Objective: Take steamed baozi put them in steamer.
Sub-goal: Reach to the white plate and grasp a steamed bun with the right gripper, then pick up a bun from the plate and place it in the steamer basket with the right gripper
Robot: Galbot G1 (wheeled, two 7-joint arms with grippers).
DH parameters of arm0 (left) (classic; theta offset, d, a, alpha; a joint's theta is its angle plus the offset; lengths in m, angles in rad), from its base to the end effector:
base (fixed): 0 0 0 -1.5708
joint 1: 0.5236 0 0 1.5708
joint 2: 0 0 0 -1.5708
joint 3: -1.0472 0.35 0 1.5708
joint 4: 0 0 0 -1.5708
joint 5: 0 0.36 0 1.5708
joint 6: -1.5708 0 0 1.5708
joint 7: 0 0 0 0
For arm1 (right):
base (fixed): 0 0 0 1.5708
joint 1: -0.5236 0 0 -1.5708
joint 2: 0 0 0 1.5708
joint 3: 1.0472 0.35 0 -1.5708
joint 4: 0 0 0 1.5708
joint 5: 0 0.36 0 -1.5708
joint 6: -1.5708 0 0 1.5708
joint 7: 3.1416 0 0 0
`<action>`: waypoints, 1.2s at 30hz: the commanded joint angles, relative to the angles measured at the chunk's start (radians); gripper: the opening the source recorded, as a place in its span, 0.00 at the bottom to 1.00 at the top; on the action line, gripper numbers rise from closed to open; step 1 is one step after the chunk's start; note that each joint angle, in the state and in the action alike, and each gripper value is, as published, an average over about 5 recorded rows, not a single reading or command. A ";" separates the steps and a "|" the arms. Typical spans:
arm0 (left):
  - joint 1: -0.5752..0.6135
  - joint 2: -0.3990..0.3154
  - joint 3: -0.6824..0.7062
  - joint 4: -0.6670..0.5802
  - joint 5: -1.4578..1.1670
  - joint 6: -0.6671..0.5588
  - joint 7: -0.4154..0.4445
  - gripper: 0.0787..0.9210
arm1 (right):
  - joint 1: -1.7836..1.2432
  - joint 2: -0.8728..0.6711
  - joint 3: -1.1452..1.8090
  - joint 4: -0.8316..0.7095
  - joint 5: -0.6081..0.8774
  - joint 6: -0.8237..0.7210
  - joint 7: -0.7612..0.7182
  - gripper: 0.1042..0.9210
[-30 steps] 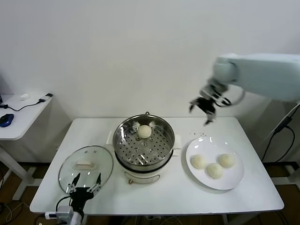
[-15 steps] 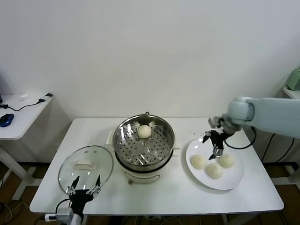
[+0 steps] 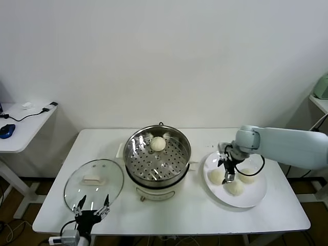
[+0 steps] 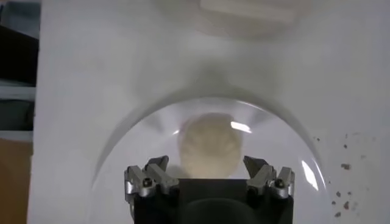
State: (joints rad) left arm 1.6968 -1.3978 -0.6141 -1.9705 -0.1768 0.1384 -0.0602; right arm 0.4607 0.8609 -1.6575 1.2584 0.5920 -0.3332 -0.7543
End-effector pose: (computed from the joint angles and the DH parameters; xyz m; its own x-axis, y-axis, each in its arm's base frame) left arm 0.1410 0.0657 -0.3603 -0.9266 -0.0774 0.3680 -0.0662 0.9969 0.0429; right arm 0.5189 -0.0873 -0.2294 -0.0838 -0.1141 0.9899 -0.9964 0.0190 -0.0821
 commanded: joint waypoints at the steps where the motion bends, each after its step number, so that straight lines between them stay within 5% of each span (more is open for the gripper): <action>1: 0.000 0.002 -0.001 -0.001 0.000 0.000 0.000 0.88 | -0.088 0.018 0.068 -0.056 -0.034 -0.026 0.016 0.87; 10: 0.005 0.002 -0.003 -0.012 -0.004 0.002 -0.001 0.88 | -0.053 0.004 0.061 -0.022 -0.044 -0.027 0.001 0.67; 19: 0.010 0.003 0.000 -0.033 -0.004 0.010 -0.002 0.88 | 0.286 -0.028 -0.107 0.061 0.028 0.024 -0.103 0.64; 28: 0.003 0.008 0.014 -0.054 -0.003 0.021 -0.001 0.88 | 0.770 0.060 -0.266 0.188 0.331 0.035 -0.197 0.64; 36: -0.012 0.004 0.026 -0.066 -0.004 0.033 0.001 0.88 | 0.757 0.290 -0.127 0.266 0.587 -0.085 -0.069 0.64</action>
State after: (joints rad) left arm 1.6901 -1.3918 -0.5918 -2.0291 -0.1797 0.1669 -0.0606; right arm 1.0425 0.9661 -1.8147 1.4357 0.9009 -0.3452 -0.8748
